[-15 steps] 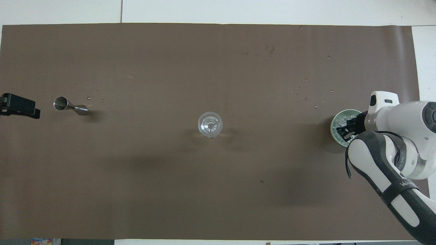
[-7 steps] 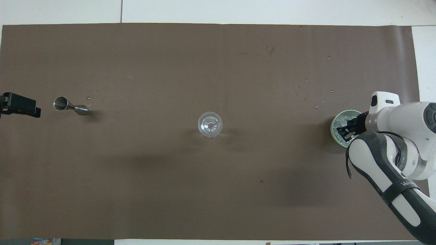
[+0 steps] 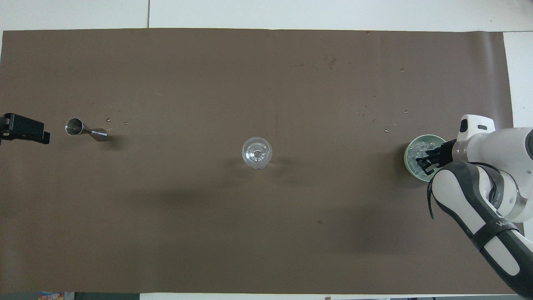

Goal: Pour wine and add ice with both arms

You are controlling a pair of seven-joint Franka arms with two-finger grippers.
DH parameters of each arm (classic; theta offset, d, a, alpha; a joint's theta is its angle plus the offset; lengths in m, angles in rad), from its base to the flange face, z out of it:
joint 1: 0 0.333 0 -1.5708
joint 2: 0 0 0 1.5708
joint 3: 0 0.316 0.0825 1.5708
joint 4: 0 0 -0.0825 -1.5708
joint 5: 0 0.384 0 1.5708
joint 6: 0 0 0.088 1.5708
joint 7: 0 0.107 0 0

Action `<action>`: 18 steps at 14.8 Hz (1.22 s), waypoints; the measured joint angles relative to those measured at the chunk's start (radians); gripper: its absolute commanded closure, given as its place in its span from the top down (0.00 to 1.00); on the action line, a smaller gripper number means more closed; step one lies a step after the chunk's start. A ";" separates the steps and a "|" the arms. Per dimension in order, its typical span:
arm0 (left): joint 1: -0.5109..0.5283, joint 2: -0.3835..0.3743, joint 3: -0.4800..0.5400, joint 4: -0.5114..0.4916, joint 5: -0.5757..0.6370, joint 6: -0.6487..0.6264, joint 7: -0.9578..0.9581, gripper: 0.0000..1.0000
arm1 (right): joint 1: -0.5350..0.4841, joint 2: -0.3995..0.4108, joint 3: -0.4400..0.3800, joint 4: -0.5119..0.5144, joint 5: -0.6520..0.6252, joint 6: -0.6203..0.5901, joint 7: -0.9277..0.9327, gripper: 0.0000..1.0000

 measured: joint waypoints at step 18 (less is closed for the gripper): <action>0.000 0.000 0.000 0.000 0.000 0.000 0.000 1.00 | 0.000 -0.011 0.003 -0.019 0.006 0.005 0.000 0.00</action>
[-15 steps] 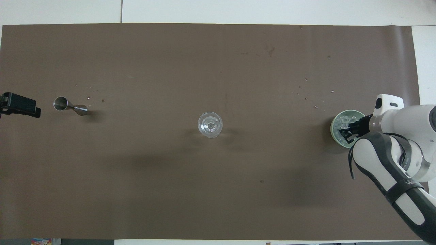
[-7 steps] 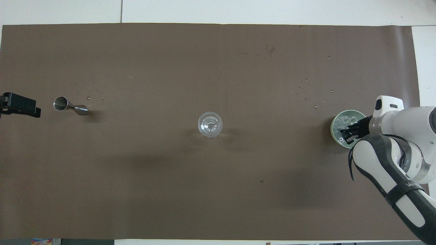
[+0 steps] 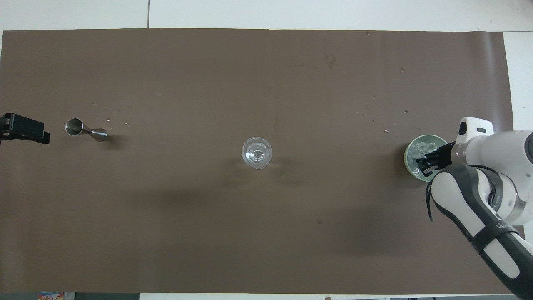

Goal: Pour wine and add ice with both arms

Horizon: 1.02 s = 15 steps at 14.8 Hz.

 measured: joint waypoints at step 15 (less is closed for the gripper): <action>0.000 0.000 0.000 0.000 0.000 0.000 0.000 1.00 | 0.012 -0.045 0.003 0.213 0.041 -0.330 0.143 0.00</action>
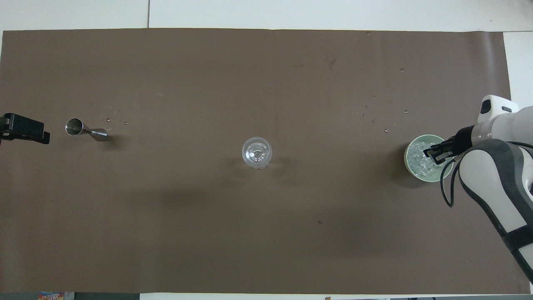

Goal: Pour wine and add ice with both arms

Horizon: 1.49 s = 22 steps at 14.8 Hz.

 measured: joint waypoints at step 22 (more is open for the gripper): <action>0.000 0.000 0.000 0.000 0.000 0.000 0.000 1.00 | 0.691 0.273 0.019 0.624 -0.112 -0.158 1.299 0.00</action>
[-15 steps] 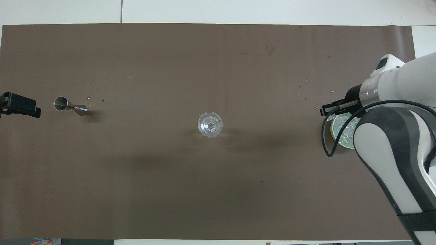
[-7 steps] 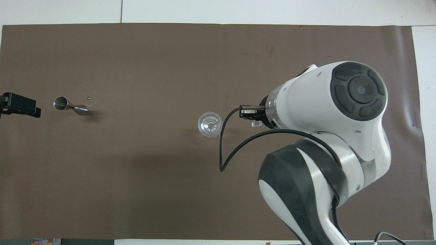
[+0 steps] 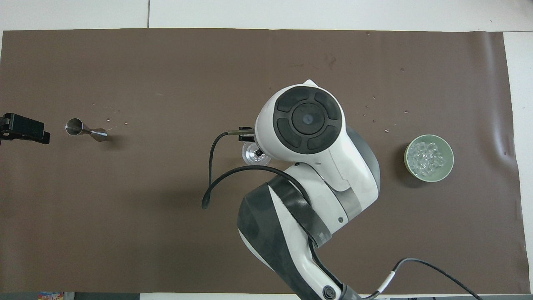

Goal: Pour wine and add ice with both arms

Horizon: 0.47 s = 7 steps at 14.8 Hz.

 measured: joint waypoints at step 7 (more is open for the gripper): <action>0.000 0.000 0.000 0.000 0.000 0.000 0.000 1.00 | 0.035 0.060 0.000 0.056 -0.014 0.019 0.034 0.00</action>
